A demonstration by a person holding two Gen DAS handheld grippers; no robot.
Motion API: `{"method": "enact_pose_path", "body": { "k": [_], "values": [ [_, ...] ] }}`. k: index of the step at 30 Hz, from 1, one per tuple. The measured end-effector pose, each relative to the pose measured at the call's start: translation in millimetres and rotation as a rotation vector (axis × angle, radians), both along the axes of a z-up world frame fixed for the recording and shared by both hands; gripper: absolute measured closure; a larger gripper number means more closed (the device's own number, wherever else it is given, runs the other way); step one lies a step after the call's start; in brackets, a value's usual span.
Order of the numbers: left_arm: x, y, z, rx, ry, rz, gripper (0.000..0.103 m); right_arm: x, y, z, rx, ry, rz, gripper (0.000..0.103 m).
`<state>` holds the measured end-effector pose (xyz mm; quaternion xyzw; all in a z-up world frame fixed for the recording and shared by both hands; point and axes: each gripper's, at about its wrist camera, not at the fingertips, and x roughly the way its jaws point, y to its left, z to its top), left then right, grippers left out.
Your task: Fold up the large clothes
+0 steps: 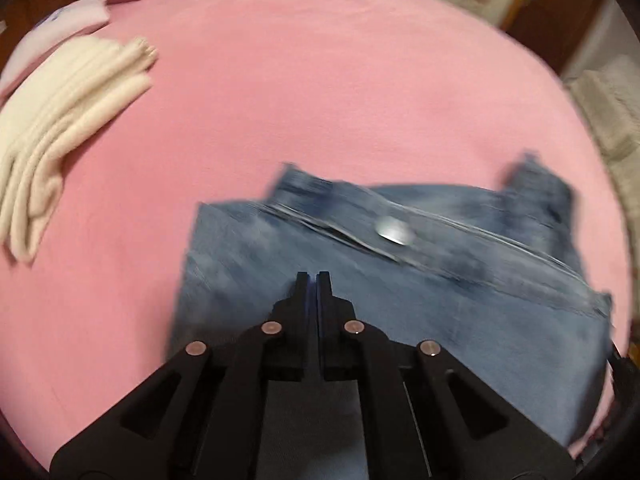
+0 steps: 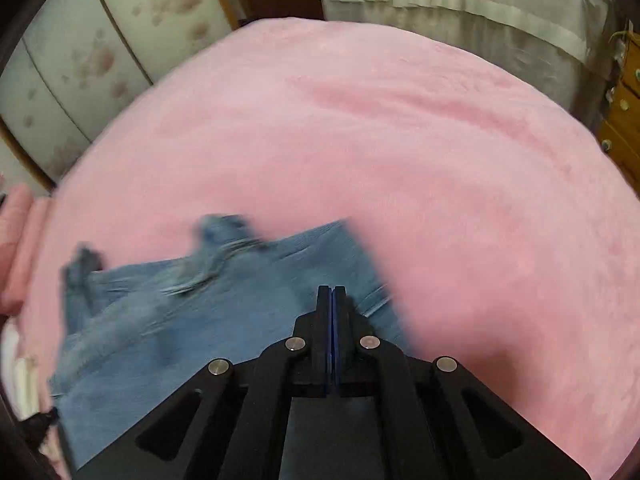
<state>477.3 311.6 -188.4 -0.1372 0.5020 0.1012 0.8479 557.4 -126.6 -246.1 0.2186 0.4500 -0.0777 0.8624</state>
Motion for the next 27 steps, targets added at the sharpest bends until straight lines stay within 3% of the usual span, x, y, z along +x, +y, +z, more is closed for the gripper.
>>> {"method": "enact_pose_path", "body": {
  "k": [2, 5, 6, 8, 10, 13, 14, 17, 20, 23, 24, 25, 26, 27],
  "values": [
    [-19.4, -24.0, 12.1, -0.103, -0.03, -0.074, 0.102, -27.5, 12.6, 13.0, 0.077, -0.041, 0.089, 0.102],
    [-39.3, -68.4, 7.3, -0.331, -0.004, -0.175, 0.102, -35.7, 65.9, -12.8, 0.406, 0.019, 0.254, 0.102],
    [-42.8, -85.7, 0.1, -0.371, 0.021, -0.197, 0.102, -43.2, 86.2, -15.7, 0.403, 0.033, 0.294, 0.102],
    [-48.0, -118.5, -17.9, -0.392, 0.059, -0.217, 0.102, -50.9, 130.4, -21.0, 0.323, 0.022, 0.405, 0.102],
    [-48.2, -143.8, -41.9, -0.395, 0.117, -0.201, 0.102, -51.0, 161.2, -40.1, 0.377, 0.102, 0.485, 0.101],
    [-43.4, -153.6, -53.1, -0.373, 0.134, -0.153, 0.103, -54.8, 162.4, -53.9, 0.403, 0.105, 0.491, 0.101],
    [-46.7, -148.6, -49.5, -0.328, 0.128, -0.139, 0.103, -47.2, 156.4, -57.0, 0.4, 0.122, 0.5, 0.103],
    [-52.7, -103.9, -32.5, -0.167, 0.073, -0.079, 0.102, -32.0, 112.6, -47.3, 0.302, 0.128, 0.444, 0.103],
    [-55.6, -43.2, -34.9, -0.057, 0.098, 0.033, 0.102, -33.0, 31.4, -44.9, 0.211, 0.127, 0.244, 0.103],
    [-69.8, 29.9, -43.2, -0.141, 0.1, 0.175, 0.102, -46.4, -42.5, -48.7, 0.16, 0.122, 0.035, 0.103],
    [-72.6, 41.4, -42.5, -0.11, 0.111, 0.205, 0.102, -51.9, -57.2, -48.9, 0.185, 0.123, 0.009, 0.103],
    [-76.0, 53.2, -40.5, -0.056, 0.122, 0.238, 0.102, -52.1, -70.9, -48.4, 0.149, 0.143, -0.033, 0.103],
    [-78.8, 58.8, -38.6, -0.046, 0.127, 0.264, 0.102, -56.7, -77.7, -45.2, 0.051, 0.183, -0.088, 0.103],
    [-81.4, 61.4, -36.5, -0.031, 0.137, 0.289, 0.102, -63.9, -83.3, -43.2, 0.026, 0.196, -0.117, 0.103]
  ]
}}
